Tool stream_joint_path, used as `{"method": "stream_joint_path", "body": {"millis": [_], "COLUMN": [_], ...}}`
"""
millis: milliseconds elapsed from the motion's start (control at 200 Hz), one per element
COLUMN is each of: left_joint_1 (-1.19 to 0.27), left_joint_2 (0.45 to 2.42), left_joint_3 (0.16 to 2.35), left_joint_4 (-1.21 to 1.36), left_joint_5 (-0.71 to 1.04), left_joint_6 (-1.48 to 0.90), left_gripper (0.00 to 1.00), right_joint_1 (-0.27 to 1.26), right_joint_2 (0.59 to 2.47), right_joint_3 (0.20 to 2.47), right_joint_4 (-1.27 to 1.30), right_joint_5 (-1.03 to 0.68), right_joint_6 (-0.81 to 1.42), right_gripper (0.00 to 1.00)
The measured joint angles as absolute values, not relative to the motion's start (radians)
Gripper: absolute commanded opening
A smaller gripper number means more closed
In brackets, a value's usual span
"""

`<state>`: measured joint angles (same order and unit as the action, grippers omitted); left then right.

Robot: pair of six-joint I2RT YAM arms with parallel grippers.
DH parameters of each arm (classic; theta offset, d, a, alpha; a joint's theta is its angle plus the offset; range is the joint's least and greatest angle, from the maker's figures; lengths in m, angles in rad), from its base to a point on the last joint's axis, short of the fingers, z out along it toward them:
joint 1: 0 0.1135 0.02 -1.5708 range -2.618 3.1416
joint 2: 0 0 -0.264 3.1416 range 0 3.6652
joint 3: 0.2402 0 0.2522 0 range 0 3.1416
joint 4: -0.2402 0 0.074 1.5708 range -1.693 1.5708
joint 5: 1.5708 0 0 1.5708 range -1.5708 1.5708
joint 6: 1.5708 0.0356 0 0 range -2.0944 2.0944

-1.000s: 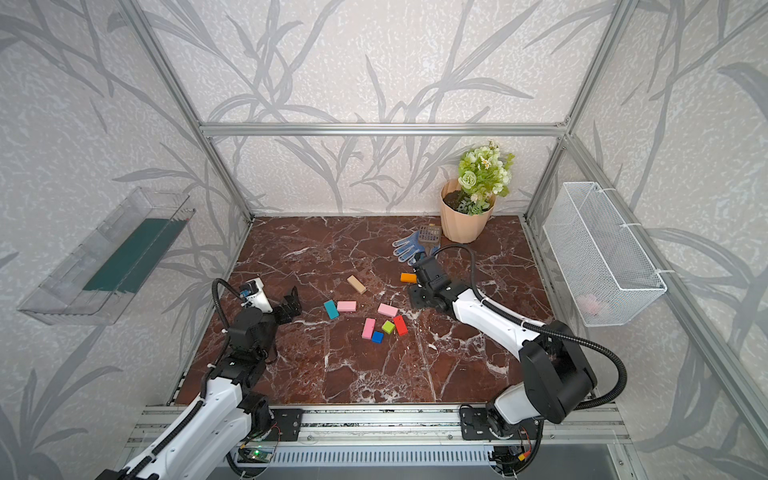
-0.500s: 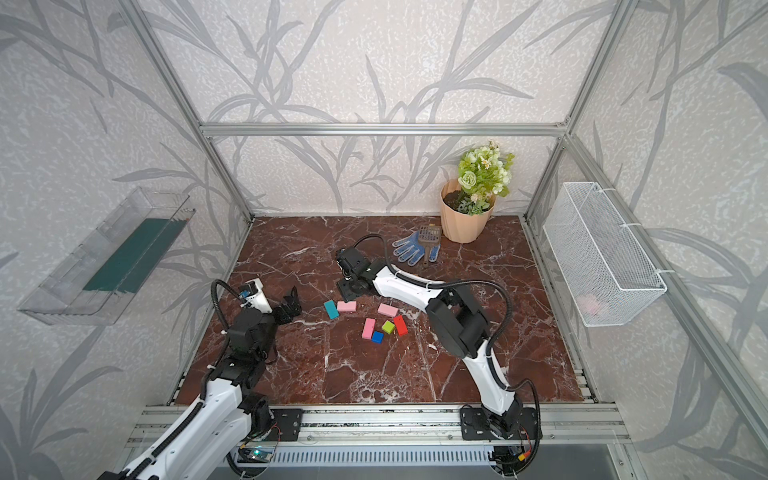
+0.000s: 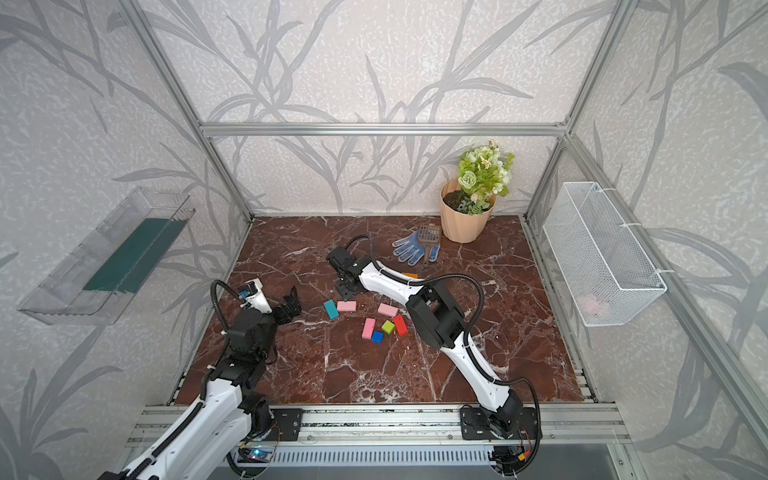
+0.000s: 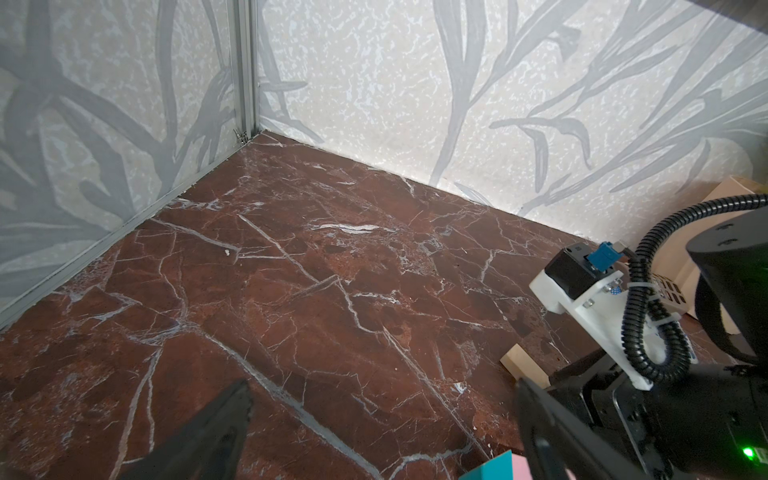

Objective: Build the wood block tower

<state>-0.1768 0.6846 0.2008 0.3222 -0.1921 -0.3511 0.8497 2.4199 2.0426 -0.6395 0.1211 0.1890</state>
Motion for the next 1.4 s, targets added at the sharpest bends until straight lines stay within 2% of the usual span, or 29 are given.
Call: {"method": "stream_joint_path", "body": {"millis": [250, 515, 585, 715, 980, 1225, 1399], "left_joint_1": [-0.177, -0.177, -0.177, -0.177, -0.177, -0.184, -0.240], "left_joint_2": [0.688, 0.688, 0.690, 0.691, 0.690, 0.729, 0.827], "left_joint_3": [0.201, 0.201, 0.201, 0.201, 0.201, 0.204, 0.250], "left_joint_4": [0.323, 0.323, 0.323, 0.323, 0.323, 0.327, 0.316], "left_joint_5": [-0.193, -0.193, -0.194, -0.194, -0.194, -0.141, -0.109], "left_joint_6": [-0.351, -0.351, -0.351, -0.351, -0.351, -0.341, -0.310], "left_gripper": [0.99, 0.99, 0.99, 0.99, 0.99, 0.99, 0.99], "right_joint_1": [0.848, 0.832, 0.831, 0.829, 0.830, 0.829, 0.829], "right_joint_2": [2.460, 2.498, 2.506, 2.536, 2.554, 2.527, 2.336], "right_joint_3": [2.095, 2.148, 2.162, 2.211, 2.243, 2.198, 1.913], "right_joint_4": [-0.668, -0.693, -0.696, -0.709, -0.727, -0.711, -0.652], "right_joint_5": [0.201, 0.208, 0.208, 0.200, 0.186, 0.162, 0.143], "right_joint_6": [0.174, 0.167, 0.168, 0.171, 0.184, 0.204, 0.247], "right_gripper": [0.61, 0.60, 0.55, 0.39, 0.25, 0.16, 0.15]}}
